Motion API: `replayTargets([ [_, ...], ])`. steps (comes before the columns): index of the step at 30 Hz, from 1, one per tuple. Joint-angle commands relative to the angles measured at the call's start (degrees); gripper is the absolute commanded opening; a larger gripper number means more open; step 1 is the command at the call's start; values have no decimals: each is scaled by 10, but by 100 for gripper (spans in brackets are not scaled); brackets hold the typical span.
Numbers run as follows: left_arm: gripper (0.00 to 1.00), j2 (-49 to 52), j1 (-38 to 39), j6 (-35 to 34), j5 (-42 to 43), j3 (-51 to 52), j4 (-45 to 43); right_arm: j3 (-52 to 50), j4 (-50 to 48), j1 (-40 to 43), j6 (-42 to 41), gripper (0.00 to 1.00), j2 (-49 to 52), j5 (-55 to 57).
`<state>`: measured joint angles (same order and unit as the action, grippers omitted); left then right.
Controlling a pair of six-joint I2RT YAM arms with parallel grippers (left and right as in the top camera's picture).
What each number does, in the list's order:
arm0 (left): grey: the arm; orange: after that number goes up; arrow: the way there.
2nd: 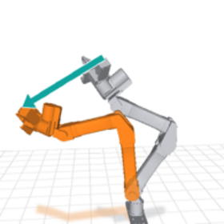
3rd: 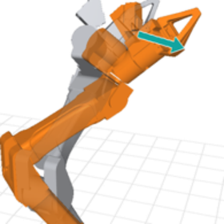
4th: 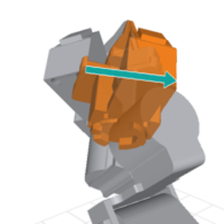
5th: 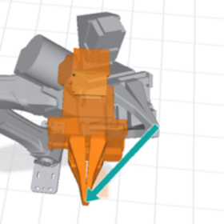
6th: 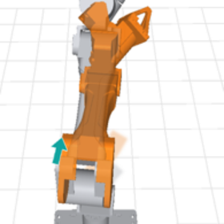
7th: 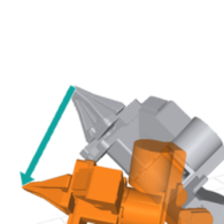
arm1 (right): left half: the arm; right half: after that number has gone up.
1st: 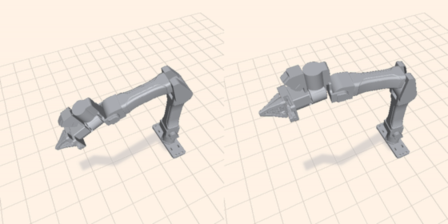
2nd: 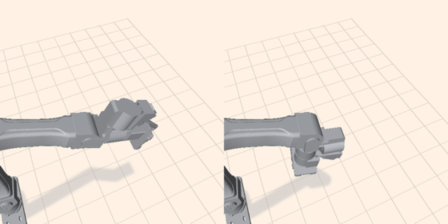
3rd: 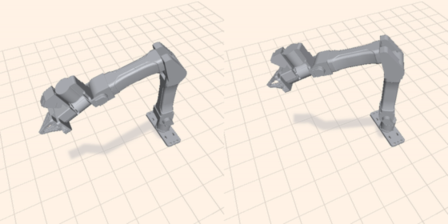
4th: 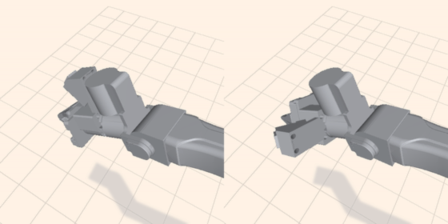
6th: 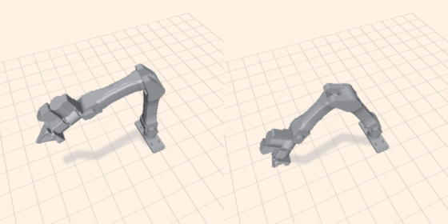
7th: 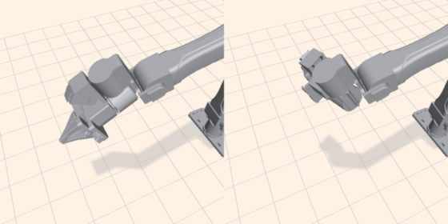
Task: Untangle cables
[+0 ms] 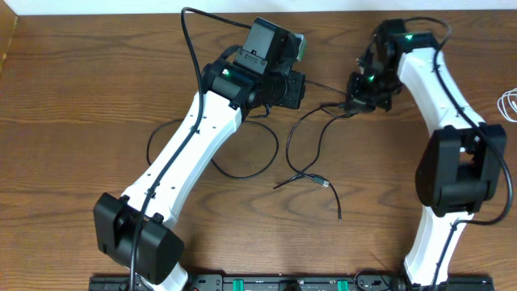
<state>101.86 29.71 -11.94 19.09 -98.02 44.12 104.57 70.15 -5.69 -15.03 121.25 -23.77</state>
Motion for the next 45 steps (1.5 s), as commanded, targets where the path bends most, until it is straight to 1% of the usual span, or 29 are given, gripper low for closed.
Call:
replayTargets([
  [1,23,-3,-1,9,-7,1,0,40,21,2,99,1,-60,-66],
  [4,23,-3,1,17,2,1,0,49,30,3,98,1,-96,-40],
  [7,36,0,5,70,41,1,-1,49,34,10,57,1,-122,15],
  [8,42,4,6,81,52,1,-1,49,35,15,45,5,-127,31],
  [9,46,7,8,84,58,1,-2,49,36,20,37,13,-130,42],
  [11,54,21,14,85,57,1,-9,49,37,38,23,22,-130,46],
  [12,56,31,18,85,58,1,-17,49,38,48,14,24,-130,46],
  [14,57,53,23,79,57,1,-35,49,40,69,5,25,-130,46],
  [15,60,66,25,58,52,1,-47,49,42,81,2,25,-130,46],
  [16,60,85,28,1,37,1,-66,49,43,97,2,26,-130,46],
  [19,61,123,29,-112,9,1,-102,49,50,123,3,27,-130,46],
  [21,61,151,29,-178,10,1,-136,49,56,136,3,28,-130,49],
  [24,61,188,31,-250,10,1,-185,48,62,146,5,29,-130,57],
  [27,61,221,34,-295,10,1,-221,48,64,147,5,30,-130,72],
  [30,61,242,38,-324,10,1,-233,47,66,146,5,30,-130,78],
  [34,60,253,46,-336,12,1,-239,44,64,146,5,30,-130,80],
  [42,60,258,67,-336,12,1,-233,44,64,146,5,30,-130,93],
  [44,58,262,71,-336,12,1,-233,44,64,146,5,30,-130,93],
  [45,56,264,73,-336,12,1,-233,44,64,146,5,30,-130,93],
])
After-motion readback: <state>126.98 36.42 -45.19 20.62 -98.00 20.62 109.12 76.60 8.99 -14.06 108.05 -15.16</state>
